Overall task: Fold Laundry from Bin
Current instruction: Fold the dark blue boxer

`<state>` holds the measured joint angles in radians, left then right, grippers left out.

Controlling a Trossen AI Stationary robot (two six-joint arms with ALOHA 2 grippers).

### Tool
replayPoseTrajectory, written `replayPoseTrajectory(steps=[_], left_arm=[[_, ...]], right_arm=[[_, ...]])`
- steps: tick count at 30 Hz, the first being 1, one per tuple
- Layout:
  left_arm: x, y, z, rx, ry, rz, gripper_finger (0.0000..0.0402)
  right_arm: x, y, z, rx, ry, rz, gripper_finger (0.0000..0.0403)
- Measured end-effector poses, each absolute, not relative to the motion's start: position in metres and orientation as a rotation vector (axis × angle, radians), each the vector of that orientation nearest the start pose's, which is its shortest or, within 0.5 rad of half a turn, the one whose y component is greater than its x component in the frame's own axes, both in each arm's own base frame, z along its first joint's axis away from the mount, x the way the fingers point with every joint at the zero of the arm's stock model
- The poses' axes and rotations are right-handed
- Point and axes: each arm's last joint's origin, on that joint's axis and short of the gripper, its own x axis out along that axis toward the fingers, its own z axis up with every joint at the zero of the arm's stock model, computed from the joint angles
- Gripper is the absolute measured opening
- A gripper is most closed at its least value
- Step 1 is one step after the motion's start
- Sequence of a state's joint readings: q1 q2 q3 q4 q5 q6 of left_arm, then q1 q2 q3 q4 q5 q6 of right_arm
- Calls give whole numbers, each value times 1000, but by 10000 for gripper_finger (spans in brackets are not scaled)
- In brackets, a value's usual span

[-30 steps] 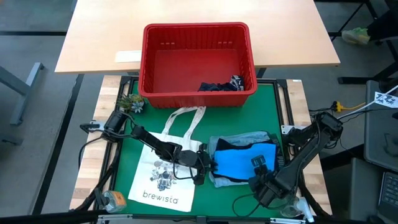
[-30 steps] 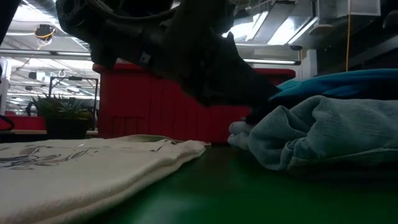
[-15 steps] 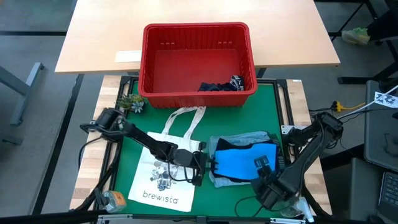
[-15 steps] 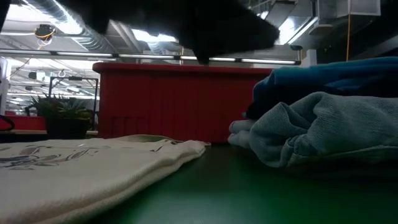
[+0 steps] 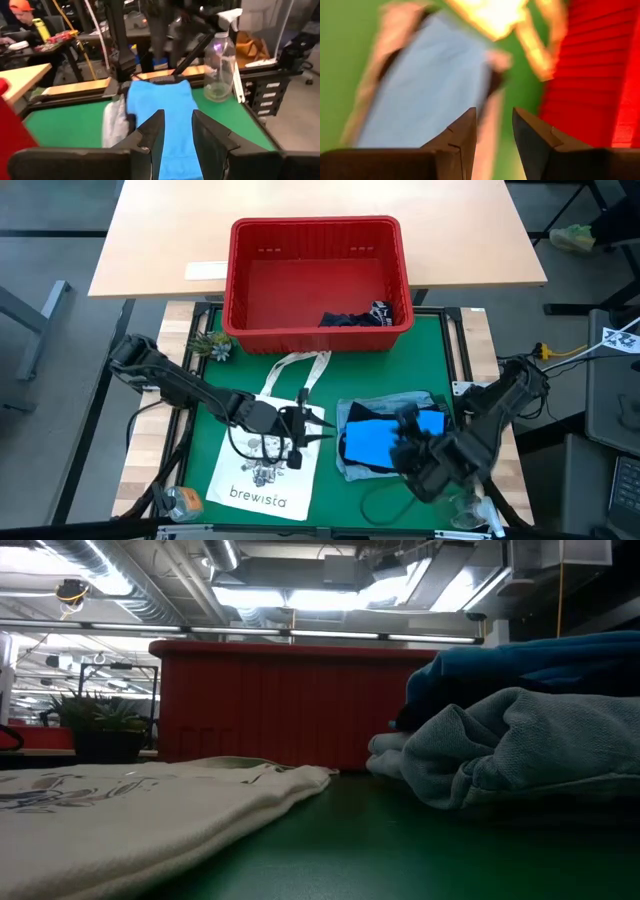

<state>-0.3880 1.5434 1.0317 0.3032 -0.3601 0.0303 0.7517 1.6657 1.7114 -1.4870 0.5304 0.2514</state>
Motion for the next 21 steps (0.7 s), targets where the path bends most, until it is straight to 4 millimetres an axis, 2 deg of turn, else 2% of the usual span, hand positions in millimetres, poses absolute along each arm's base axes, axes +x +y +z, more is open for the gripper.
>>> replayPoseTrajectory(steps=[7,13,17,21], left_arm=[[310,-113,303,99,166,9,94],[311,-107,305,107,155,109,94],[314,-97,304,98,162,146,94],[309,-81,315,88,146,189,94]], right_arm=[[266,145,391,-925,948,-218,127],[308,92,415,-1102,873,-496,127],[333,40,421,-1094,894,-427,127],[344,-21,424,-1011,858,-315,127]])
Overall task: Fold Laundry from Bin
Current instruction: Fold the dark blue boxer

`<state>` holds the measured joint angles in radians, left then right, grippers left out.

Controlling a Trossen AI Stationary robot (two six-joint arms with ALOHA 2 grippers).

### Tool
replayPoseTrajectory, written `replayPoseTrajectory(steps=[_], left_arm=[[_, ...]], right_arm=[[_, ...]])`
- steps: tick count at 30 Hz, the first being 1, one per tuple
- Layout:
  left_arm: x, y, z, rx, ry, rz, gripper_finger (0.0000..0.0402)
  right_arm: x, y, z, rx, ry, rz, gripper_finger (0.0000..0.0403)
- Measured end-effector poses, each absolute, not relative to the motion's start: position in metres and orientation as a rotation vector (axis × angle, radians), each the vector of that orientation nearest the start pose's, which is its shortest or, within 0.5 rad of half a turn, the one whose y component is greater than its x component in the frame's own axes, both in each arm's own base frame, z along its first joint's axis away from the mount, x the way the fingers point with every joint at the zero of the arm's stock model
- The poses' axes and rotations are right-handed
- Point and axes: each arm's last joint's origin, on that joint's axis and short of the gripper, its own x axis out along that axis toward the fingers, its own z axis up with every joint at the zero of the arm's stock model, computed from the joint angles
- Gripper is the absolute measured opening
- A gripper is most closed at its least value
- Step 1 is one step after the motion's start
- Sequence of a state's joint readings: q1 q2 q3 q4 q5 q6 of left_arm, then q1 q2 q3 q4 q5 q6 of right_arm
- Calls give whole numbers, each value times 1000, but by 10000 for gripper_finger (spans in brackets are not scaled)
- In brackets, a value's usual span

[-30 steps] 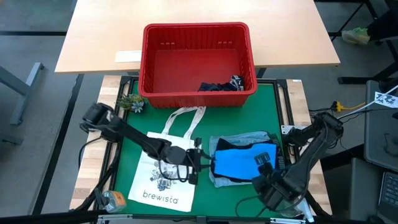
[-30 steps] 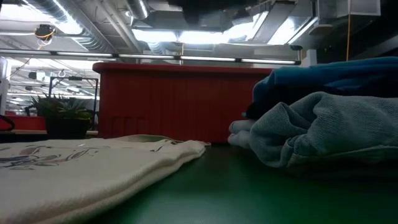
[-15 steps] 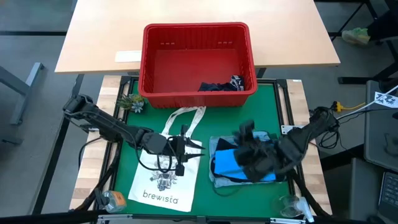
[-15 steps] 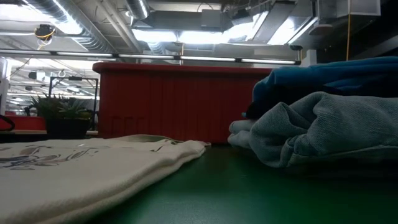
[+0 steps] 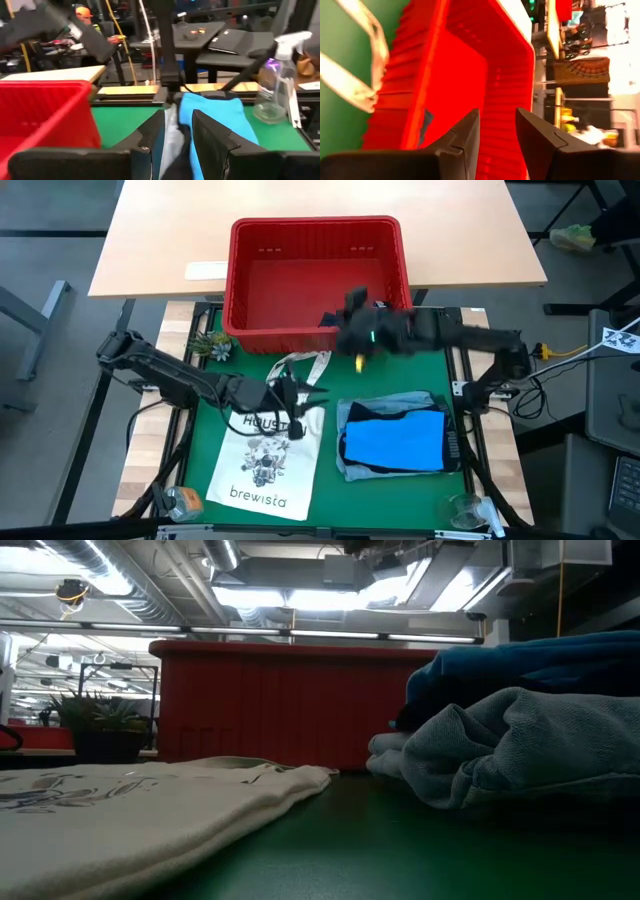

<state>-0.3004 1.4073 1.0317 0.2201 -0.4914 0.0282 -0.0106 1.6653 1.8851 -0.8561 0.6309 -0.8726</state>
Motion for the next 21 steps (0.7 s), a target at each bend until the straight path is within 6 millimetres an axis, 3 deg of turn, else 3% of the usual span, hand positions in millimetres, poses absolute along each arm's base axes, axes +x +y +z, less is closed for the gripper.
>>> replayPoseTrajectory(steps=[6,11,16,21], left_arm=[[284,-58,343,47,112,243,94],[268,-45,358,31,77,278,94],[260,-35,364,42,77,328,94],[256,-21,366,60,93,400,94]], right_arm=[[335,-110,431,-901,818,-406,127],[316,-166,438,-836,790,-546,127],[300,-198,443,-807,783,-665,127],[293,-213,443,-794,787,-714,135]])
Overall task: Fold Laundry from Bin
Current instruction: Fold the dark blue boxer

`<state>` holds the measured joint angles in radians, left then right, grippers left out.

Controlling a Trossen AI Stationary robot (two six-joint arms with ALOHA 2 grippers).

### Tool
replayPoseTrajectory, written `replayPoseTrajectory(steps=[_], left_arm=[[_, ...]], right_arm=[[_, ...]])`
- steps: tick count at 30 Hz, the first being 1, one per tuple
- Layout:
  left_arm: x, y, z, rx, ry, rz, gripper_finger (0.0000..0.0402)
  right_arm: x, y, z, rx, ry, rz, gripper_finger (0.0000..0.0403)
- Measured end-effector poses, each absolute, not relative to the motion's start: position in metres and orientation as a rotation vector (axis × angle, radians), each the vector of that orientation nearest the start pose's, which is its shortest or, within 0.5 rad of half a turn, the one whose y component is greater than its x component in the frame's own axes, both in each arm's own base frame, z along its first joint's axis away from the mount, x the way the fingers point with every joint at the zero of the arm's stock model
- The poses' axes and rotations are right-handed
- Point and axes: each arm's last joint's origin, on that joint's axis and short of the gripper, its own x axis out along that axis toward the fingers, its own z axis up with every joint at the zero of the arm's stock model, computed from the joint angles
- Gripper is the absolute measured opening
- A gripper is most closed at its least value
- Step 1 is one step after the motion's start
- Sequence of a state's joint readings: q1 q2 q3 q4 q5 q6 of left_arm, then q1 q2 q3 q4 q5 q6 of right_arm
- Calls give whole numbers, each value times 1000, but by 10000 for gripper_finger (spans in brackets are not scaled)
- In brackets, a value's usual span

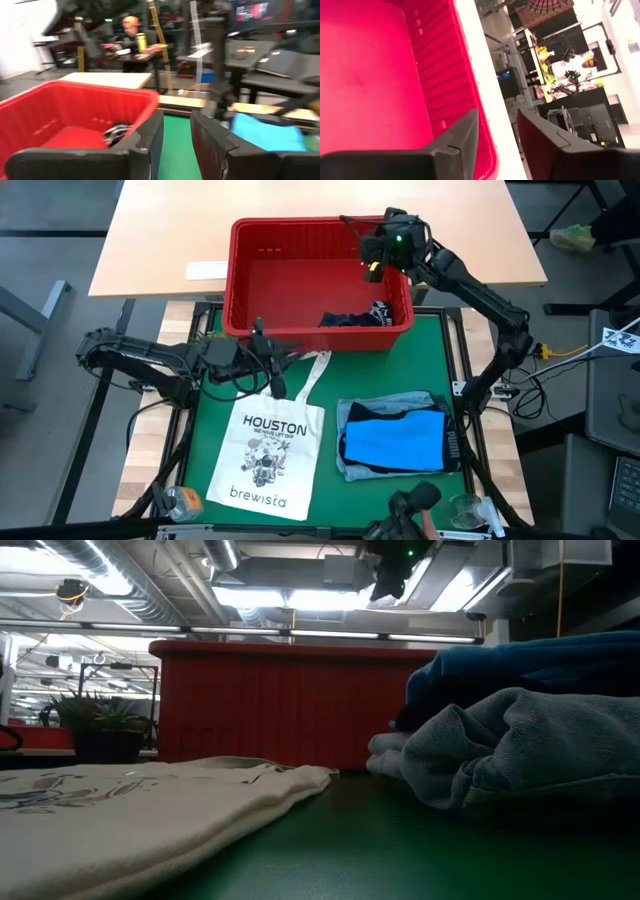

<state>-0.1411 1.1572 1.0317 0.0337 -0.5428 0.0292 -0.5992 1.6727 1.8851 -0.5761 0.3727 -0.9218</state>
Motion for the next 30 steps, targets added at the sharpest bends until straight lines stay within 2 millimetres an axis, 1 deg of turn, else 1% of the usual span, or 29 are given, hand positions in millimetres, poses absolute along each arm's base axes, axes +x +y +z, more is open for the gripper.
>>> replayPoseTrajectory(steps=[4,8,12,16,19,22,24,27,30], left_arm=[[256,-8,366,61,96,491,94],[256,7,366,59,100,554,94],[255,18,366,39,96,596,94],[255,24,366,27,92,616,94],[255,31,365,-18,82,644,94],[254,39,365,-89,57,678,94],[253,45,365,-124,44,700,94],[252,52,365,-157,34,712,94],[252,58,365,-182,29,689,94]], right_arm=[[300,-223,432,-786,809,-707,173],[313,-233,413,-777,885,-713,220],[326,-241,391,-764,929,-654,246],[341,-249,372,-717,892,-558,246],[343,-260,360,-569,825,-519,235],[337,-277,354,-381,721,-486,224],[333,-287,354,-295,664,-496,217],[324,-296,353,-213,648,-535,212],[320,-299,351,-147,654,-538,211]])
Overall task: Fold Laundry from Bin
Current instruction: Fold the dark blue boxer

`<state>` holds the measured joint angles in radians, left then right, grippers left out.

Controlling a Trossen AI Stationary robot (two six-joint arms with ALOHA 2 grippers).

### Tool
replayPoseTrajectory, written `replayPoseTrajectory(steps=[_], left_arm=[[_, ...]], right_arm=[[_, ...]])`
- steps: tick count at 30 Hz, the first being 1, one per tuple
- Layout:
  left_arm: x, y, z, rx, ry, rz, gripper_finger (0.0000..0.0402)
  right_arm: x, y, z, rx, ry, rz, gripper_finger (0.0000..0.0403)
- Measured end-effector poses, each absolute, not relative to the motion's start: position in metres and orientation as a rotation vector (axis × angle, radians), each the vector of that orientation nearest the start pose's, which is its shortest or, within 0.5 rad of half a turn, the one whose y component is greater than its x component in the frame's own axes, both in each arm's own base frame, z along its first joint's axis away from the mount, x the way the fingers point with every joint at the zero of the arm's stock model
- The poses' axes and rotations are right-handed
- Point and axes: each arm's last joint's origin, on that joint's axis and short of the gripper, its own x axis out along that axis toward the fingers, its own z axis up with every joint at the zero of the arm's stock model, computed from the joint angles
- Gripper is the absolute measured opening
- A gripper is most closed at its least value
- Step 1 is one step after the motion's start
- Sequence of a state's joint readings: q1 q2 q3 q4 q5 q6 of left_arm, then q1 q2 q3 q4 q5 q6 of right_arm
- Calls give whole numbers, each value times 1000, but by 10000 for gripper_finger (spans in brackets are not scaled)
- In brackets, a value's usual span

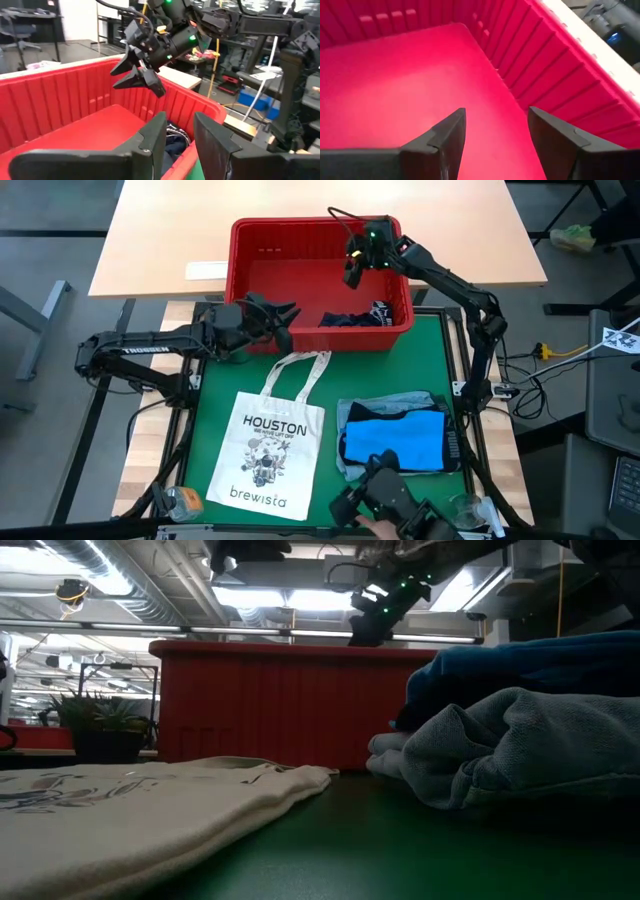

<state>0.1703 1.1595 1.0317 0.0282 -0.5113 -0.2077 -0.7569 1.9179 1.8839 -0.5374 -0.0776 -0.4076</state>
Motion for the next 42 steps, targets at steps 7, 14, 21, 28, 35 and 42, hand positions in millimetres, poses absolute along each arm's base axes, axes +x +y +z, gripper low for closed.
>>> replayPoseTrajectory(steps=[7,14,21,28,35,42], left_arm=[[255,70,358,-189,69,640,94],[263,96,340,-191,160,661,94],[278,124,302,-150,357,750,94],[282,139,290,-178,365,795,94],[285,140,296,-155,303,789,94],[286,140,299,-155,270,778,94]], right_arm=[[313,-302,342,-14,700,-521,211],[290,-301,326,36,924,-430,211],[286,-300,323,-177,1089,-450,211],[278,-296,317,-146,1199,-430,211],[278,-295,302,-66,1280,-389,211],[288,-303,268,6,1364,-346,211]])
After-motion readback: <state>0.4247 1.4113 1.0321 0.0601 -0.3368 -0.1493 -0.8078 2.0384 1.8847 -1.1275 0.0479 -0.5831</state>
